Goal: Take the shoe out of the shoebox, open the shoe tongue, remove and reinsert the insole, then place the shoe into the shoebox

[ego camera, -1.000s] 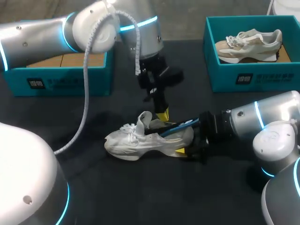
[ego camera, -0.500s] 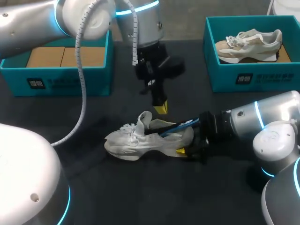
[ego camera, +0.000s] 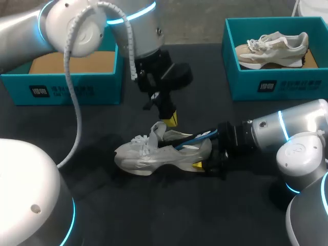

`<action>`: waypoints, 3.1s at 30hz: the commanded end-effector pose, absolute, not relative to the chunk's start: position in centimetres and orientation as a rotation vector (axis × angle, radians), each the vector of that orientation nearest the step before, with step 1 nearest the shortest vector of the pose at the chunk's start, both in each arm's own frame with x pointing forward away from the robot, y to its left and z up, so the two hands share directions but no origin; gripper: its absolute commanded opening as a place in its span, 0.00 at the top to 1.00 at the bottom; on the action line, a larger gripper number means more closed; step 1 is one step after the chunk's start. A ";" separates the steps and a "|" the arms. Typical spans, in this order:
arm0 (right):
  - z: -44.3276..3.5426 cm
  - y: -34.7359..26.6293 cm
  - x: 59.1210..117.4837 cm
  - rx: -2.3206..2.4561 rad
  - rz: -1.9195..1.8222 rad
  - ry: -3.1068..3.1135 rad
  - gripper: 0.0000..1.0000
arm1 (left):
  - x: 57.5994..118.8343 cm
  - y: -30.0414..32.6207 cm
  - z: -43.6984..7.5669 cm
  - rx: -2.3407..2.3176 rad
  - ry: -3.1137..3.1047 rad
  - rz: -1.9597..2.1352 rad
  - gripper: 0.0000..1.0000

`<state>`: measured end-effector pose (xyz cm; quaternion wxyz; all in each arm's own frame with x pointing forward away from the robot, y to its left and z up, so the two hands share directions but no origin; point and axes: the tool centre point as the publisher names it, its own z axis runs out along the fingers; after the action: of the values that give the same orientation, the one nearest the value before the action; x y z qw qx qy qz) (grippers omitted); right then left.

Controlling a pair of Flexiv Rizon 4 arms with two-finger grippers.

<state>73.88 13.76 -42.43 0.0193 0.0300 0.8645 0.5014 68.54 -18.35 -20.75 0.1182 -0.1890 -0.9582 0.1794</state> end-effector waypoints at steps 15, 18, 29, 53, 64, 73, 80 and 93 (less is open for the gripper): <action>-42.6 13.8 73.7 0.094 1.548 2.687 1.00 | 69.0 -20.3 -25.3 -0.503 -2.916 0.569 1.00; -42.6 13.8 73.7 0.094 1.548 2.687 1.00 | 69.0 -20.6 -26.2 -0.492 -2.922 0.561 1.00; -42.6 13.8 73.7 0.094 1.548 2.687 1.00 | 68.4 -21.2 -28.7 -0.405 -2.993 0.593 1.00; -42.6 13.8 73.7 0.094 1.548 2.687 1.00 | 69.9 -22.8 -29.0 -0.310 -3.232 0.686 1.00; -42.6 13.8 73.7 0.094 1.548 2.687 1.00 | 69.7 -22.5 -28.9 -0.237 -3.334 0.750 1.00; -42.6 13.8 73.7 0.094 1.548 2.687 1.00 | 69.4 -22.8 -29.1 -0.227 -3.387 0.748 1.00; -42.6 13.8 73.7 0.094 1.548 2.687 1.00 | 69.3 -23.0 -29.1 -0.205 -3.402 0.761 0.97; -42.6 13.8 73.7 0.094 1.548 2.687 1.00 | 69.4 -23.1 -29.3 -0.139 -3.448 0.776 0.60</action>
<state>73.88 13.77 -42.43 0.0193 0.0299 0.8645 0.5014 69.51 -23.02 -29.15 -0.1920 -0.0417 -0.9569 0.2137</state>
